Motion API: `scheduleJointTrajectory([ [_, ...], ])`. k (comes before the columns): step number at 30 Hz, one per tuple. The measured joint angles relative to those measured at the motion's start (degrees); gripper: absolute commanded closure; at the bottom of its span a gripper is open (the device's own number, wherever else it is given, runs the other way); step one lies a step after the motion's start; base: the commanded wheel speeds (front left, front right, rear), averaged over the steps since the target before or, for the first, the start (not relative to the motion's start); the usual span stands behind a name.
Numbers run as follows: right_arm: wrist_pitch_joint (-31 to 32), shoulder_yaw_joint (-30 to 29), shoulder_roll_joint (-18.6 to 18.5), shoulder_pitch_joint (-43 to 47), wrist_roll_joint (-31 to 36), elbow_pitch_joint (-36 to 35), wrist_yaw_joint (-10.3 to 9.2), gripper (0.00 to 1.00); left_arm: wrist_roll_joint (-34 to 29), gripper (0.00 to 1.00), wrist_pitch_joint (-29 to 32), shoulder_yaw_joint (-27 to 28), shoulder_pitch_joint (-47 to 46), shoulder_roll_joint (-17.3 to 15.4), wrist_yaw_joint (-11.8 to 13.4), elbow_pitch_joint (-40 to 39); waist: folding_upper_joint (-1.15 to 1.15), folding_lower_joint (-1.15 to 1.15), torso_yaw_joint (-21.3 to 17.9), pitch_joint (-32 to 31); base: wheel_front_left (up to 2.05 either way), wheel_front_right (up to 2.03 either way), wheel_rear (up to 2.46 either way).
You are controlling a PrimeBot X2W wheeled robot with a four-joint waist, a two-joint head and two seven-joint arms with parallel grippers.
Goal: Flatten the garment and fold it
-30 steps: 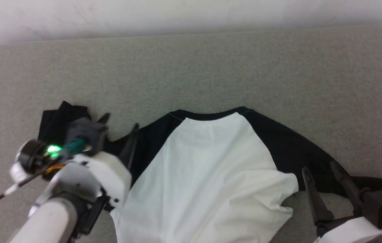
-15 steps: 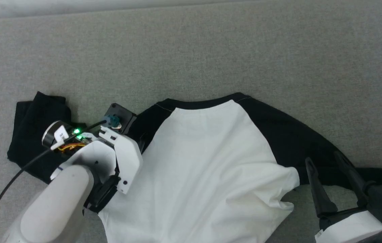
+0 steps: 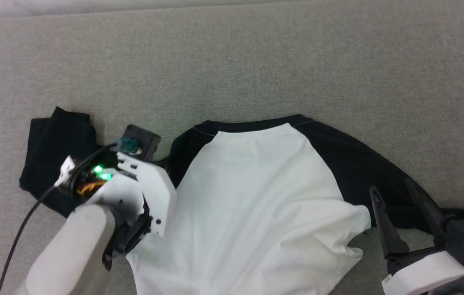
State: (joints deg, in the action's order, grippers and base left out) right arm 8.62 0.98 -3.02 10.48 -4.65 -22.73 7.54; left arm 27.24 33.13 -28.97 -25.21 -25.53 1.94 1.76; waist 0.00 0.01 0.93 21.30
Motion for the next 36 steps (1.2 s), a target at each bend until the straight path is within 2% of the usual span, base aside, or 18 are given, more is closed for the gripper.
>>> scheduleJointTrajectory([
  [7,0.0,-0.4,0.0,-0.2,-0.1,0.0,0.0,0.0,2.6,1.0,-7.6,6.4,10.6,0.5,6.9,-10.0,0.0,-0.01,0.7,-3.4,0.0,0.0,0.0],
  [12,0.8,0.3,0.0,-0.3,0.5,0.1,0.0,0.0,4.0,1.0,-10.5,9.5,20.5,0.4,11.6,-16.1,0.0,-0.02,1.1,-5.5,0.0,0.0,0.0],
  [17,4.8,2.5,-0.6,-4.2,0.8,-0.1,0.0,0.0,4.2,1.0,-11.4,10.8,24.2,-0.3,12.8,-19.1,0.0,-0.02,1.5,-5.8,0.0,0.0,0.0],
  [22,17.3,4.7,-8.1,-14.2,-2.8,0.3,0.0,0.0,4.1,1.0,-10.8,10.4,22.8,-0.5,12.7,-20.1,0.0,-0.01,1.6,-3.8,0.0,0.0,0.0],
  [26,31.4,9.1,-17.7,-20.2,-8.9,1.9,0.0,0.0,3.9,1.0,-10.4,9.2,19.6,-0.1,12.0,-19.9,0.0,-0.01,1.8,-1.6,0.0,0.0,0.0],
  [28,36.3,10.9,-21.9,-22.2,-12.3,2.4,0.0,0.0,3.9,1.0,-10.4,8.6,18.2,0.1,11.5,-19.5,0.0,0.0,2.0,-0.5,0.0,0.0,0.0],
  [31,41.3,14.3,-26.5,-24.7,-16.8,2.7,0.0,0.0,3.9,1.0,-10.4,8.2,16.8,0.4,10.7,-18.8,0.0,0.0,2.6,1.0,0.0,0.0,0.0],
  [36,44.2,19.2,-30.4,-27.5,-21.0,4.5,0.0,0.0,3.9,1.0,-10.4,7.4,15.3,0.8,9.7,-17.5,0.0,0.0,4.0,3.0,0.0,0.0,0.0],
])
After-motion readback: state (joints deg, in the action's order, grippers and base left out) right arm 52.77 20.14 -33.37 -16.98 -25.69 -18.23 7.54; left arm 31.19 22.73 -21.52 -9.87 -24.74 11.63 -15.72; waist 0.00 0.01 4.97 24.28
